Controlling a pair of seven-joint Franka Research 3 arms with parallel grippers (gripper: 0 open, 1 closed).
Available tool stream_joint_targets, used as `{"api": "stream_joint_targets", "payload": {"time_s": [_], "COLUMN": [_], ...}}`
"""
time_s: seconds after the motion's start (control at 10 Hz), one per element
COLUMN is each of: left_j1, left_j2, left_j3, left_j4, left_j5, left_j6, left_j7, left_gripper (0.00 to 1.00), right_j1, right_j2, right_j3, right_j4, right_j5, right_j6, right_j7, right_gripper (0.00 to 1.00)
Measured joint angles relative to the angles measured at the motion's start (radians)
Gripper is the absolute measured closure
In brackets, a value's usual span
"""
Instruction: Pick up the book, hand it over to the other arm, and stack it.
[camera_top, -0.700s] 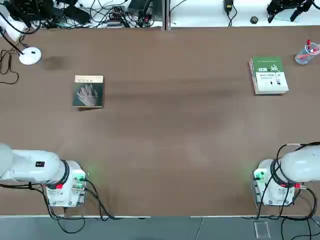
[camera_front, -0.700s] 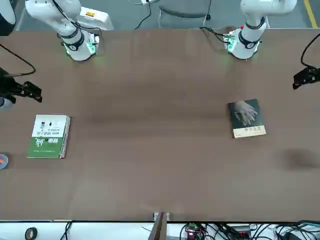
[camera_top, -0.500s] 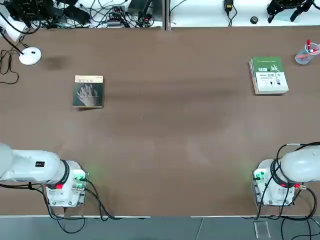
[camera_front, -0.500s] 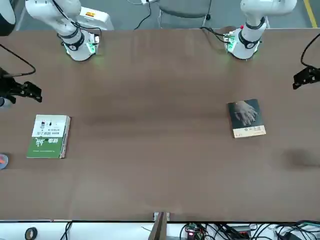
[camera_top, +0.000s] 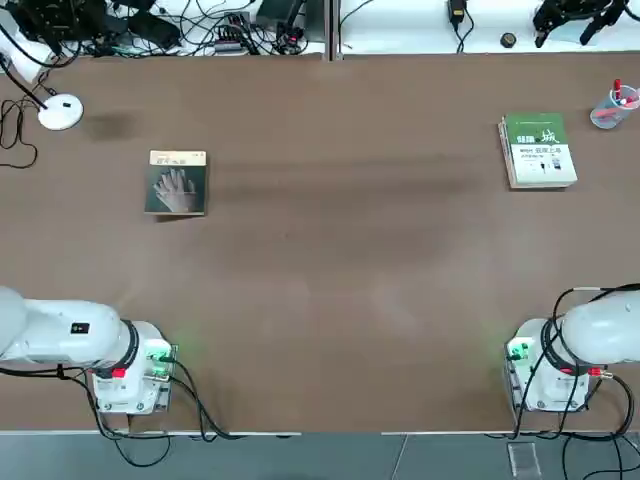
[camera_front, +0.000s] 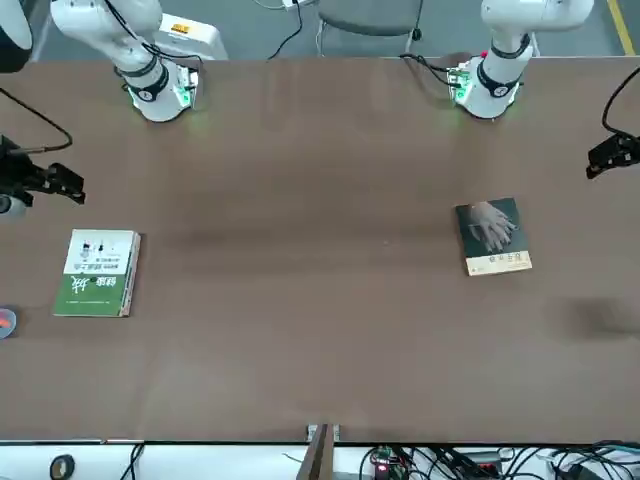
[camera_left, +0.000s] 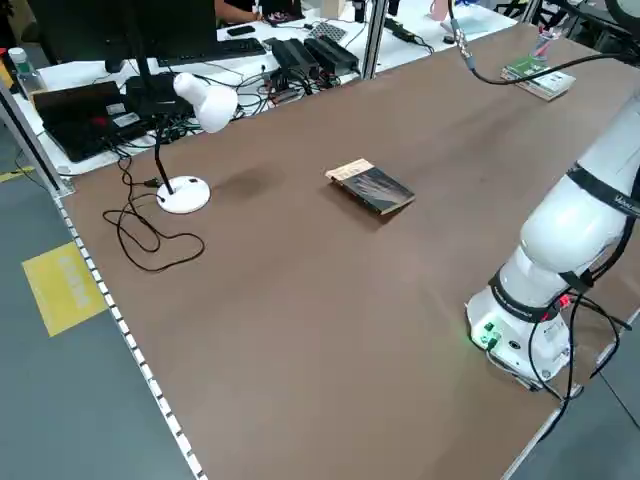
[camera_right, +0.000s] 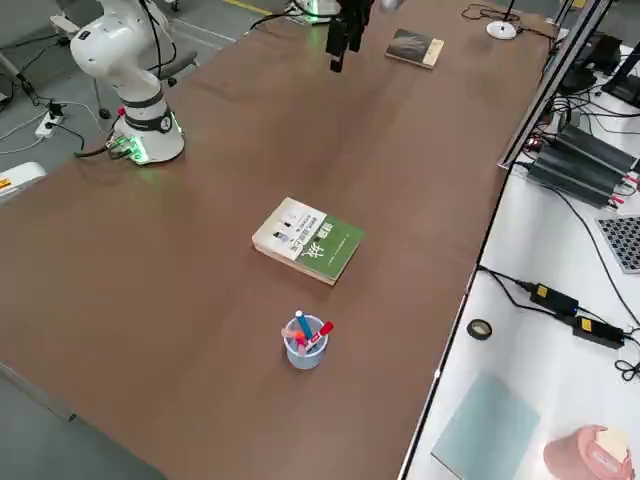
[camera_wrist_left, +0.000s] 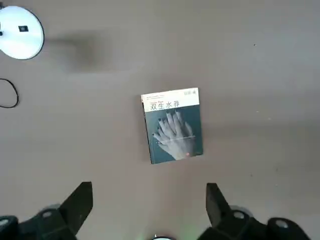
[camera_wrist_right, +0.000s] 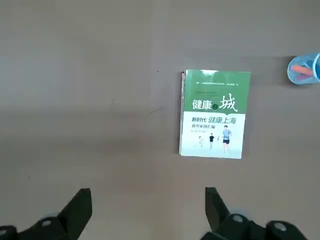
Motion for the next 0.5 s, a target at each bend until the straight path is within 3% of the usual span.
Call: {"api": "stream_joint_targets", "payload": {"time_s": [0.2,0.5], "left_j1": [0.000,0.015], "left_j2": [0.004,0.031], "left_j3": [-0.001,0.001], "left_j4": [0.000,-0.047], "left_j5": [-0.005,-0.128], "left_j6": [-0.003,0.007], "left_j7": [0.013,0.044], "left_gripper": [0.00,0.00], "right_j1": [0.000,0.001], "right_j2": [0.000,0.000], "right_j3": [0.000,0.001], "right_j4": [-0.007,-0.008], "right_j5": [0.000,0.000], "right_j6": [-0.001,-0.001], "right_j7": [0.002,0.002], "right_gripper": [0.00,0.00]}}
